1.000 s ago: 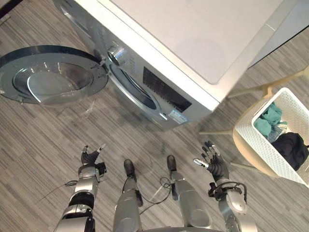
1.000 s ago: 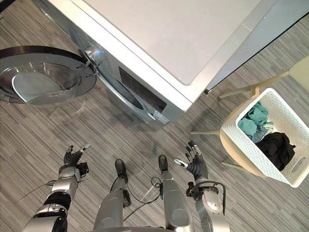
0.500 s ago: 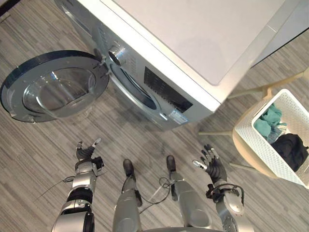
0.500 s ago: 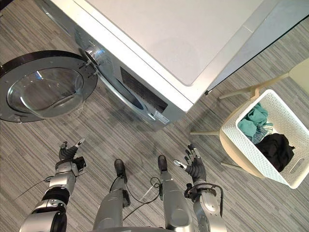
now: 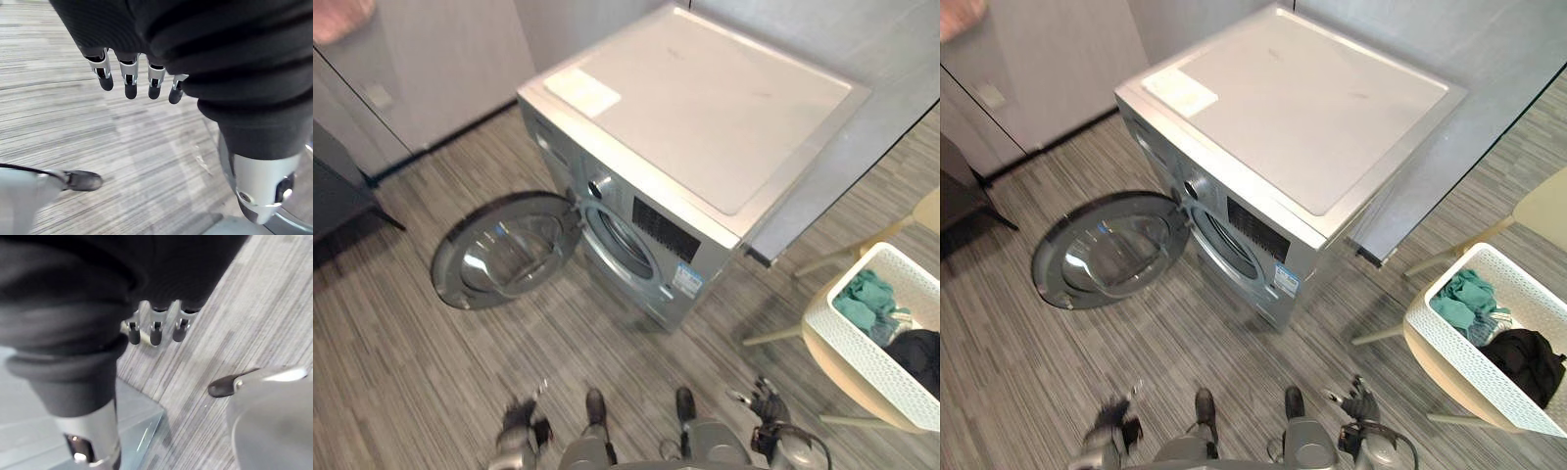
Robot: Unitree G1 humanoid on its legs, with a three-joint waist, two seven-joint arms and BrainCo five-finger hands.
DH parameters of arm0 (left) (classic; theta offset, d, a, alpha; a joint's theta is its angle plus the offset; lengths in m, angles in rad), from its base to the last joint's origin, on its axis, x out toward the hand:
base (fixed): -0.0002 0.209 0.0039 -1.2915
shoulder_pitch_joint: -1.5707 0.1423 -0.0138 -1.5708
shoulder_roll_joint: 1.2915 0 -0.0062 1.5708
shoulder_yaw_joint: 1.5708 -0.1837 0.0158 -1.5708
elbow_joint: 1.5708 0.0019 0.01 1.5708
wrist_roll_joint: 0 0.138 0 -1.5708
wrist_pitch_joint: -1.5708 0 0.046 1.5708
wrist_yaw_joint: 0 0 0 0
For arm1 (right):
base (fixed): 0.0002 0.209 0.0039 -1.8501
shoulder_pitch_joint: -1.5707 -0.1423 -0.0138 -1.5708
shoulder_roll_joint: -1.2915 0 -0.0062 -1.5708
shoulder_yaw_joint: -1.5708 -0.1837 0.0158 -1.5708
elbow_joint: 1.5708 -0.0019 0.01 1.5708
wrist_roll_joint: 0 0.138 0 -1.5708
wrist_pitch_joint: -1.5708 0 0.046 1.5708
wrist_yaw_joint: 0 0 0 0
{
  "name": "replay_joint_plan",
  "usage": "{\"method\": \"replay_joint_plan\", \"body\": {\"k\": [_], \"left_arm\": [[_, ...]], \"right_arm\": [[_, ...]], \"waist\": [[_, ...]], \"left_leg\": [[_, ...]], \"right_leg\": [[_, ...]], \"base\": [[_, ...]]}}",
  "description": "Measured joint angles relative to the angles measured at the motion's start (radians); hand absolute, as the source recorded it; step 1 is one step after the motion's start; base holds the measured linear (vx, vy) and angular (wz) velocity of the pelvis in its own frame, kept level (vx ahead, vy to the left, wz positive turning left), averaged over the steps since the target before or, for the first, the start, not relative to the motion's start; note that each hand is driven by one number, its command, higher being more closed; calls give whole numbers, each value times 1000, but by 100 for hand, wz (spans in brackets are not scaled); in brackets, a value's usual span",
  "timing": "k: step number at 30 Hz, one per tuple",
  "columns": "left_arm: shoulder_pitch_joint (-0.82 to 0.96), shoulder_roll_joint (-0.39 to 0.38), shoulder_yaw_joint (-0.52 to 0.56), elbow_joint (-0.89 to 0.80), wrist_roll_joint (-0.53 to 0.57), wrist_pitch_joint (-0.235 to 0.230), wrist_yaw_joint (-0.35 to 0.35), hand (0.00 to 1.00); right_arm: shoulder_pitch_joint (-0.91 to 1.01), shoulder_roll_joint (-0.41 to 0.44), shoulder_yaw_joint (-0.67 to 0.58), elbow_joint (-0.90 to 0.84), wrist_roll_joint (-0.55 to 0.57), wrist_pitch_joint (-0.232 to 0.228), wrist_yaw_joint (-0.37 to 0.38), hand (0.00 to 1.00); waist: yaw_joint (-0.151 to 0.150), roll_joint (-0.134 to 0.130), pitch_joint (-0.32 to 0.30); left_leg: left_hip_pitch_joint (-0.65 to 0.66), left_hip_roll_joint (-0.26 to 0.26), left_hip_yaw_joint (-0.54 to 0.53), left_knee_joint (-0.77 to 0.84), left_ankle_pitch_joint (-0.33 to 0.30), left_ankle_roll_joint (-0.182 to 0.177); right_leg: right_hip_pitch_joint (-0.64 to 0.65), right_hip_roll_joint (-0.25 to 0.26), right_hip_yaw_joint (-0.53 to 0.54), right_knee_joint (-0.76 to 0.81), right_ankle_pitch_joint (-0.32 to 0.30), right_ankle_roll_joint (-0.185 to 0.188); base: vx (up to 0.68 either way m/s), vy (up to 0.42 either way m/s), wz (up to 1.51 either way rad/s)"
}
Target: Pick up the laundry basket with both hands and put the clothes into the washing machine.
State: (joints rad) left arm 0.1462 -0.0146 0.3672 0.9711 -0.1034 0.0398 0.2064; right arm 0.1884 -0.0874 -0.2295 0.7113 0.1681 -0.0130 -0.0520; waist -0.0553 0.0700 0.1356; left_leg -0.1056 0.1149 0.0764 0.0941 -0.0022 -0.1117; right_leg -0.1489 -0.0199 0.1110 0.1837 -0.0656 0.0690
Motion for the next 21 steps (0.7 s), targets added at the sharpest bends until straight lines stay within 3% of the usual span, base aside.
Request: {"method": "replay_joint_plan", "body": {"k": [1,3,4,5,6,8,10,11,12,13,14,15,16,17,18,19,20,21], "left_arm": [[11,-5,16,0,11,0,-15,0],[27,-24,48,3,21,-1,-32,0],[31,-32,56,8,34,-1,-35,0],[12,-14,58,10,107,-6,-70,0],[10,5,38,10,138,-6,-75,0],[-13,21,-3,12,163,-6,-76,0],[-41,22,-16,1,165,-5,-83,0],[-51,21,-11,0,171,-2,-87,0],[-49,21,-16,-1,210,-2,-92,0],[-50,27,-28,-1,227,-5,-93,0],[-57,25,-37,5,231,-3,-93,0],[-65,14,-46,12,234,-3,-95,0],[-76,12,-45,19,234,-4,-95,0],[-87,-3,-46,41,236,-4,-95,0],[-87,-29,-44,44,236,-5,-95,0],[-110,-50,-43,61,243,-6,-93,0],[-134,-47,-61,82,244,-2,-93,0],[-147,-38,-85,89,248,-2,-95,0]], "right_arm": [[-12,4,-7,12,-1,0,1,0],[-30,9,-10,38,-1,0,7,0],[-33,16,-26,75,-1,2,11,0],[-36,51,-97,147,-3,23,9,0],[-40,61,-97,160,-4,24,8,0],[-38,73,-116,169,-4,25,7,0],[-22,90,-134,155,-5,31,9,0],[-22,101,-130,127,-5,29,12,0],[-44,110,-125,126,-15,11,11,0],[-90,111,-127,145,-23,23,6,0],[-96,109,-134,157,-24,23,4,0],[-92,104,-151,177,-29,22,-1,0],[-81,110,-155,179,-41,22,-6,0],[-64,103,-155,182,-58,22,-9,0],[-65,81,-161,188,-62,23,-10,0],[-95,75,-208,195,-59,28,-10,0],[-89,68,-230,203,-66,29,-11,0],[-82,67,-255,241,-71,34,-11,0]], "waist": [[22,2,-3],[28,8,-16],[19,8,-29],[15,-20,-48],[16,-28,-66],[9,-54,-62],[-16,-87,-72],[-15,-87,-74],[0,-72,-67],[17,-92,-65],[10,-97,-60],[13,-99,-59],[8,-101,-56],[11,-79,-55],[22,-1,-63],[9,2,-43],[2,17,-41],[5,-11,-38]], "left_leg": [[-1,-15,-57,67,-56,-3],[-2,-29,-97,142,-131,5],[0,-25,-87,167,-159,13],[14,7,37,141,-170,20],[13,2,61,115,-170,20],[15,2,72,117,-171,21],[26,-13,94,142,-175,21],[31,0,126,152,-184,26],[71,47,242,96,-171,35],[126,55,373,57,-156,28],[141,54,412,70,-159,25],[167,57,459,118,-175,9],[185,59,457,151,-187,4],[200,82,426,132,-200,23],[219,125,414,102,-223,19],[234,151,436,99,-233,-13],[237,146,418,95,-232,-13],[238,143,403,96,-240,-28]], "right_leg": [[-4,22,56,16,0,0],[-13,56,140,38,1,1],[-15,73,182,38,2,2],[-41,109,315,-19,25,11],[-49,105,344,-54,55,8],[-43,102,358,-88,83,-15],[-68,112,354,-77,155,19],[-89,140,344,-60,190,10],[-108,159,214,-93,274,-53],[-128,136,-26,-9,188,-118],[-129,101,-121,42,118,-154],[-109,61,-200,72,53,-138],[-79,82,-183,69,69,-127],[-59,124,-133,30,95,-74],[-66,160,-108,20,99,-49],[-143,121,-122,264,-16,-155],[-149,38,-134,342,-73,-102],[-106,-73,-132,258,-69,-51]], "base": [[17,40,-128],[6,58,-135],[-9,159,-201],[23,169,-215],[13,131,-192],[42,65,-58],[40,52,-48],[7,20,-162],[-5,-63,-269],[2,-98,-257],[21,-129,-222],[34,-104,-144],[-3,-121,-155],[-21,-139,-131],[34,-122,-133],[70,-124,-82],[121,-164,-35],[94,-200,4]]}}
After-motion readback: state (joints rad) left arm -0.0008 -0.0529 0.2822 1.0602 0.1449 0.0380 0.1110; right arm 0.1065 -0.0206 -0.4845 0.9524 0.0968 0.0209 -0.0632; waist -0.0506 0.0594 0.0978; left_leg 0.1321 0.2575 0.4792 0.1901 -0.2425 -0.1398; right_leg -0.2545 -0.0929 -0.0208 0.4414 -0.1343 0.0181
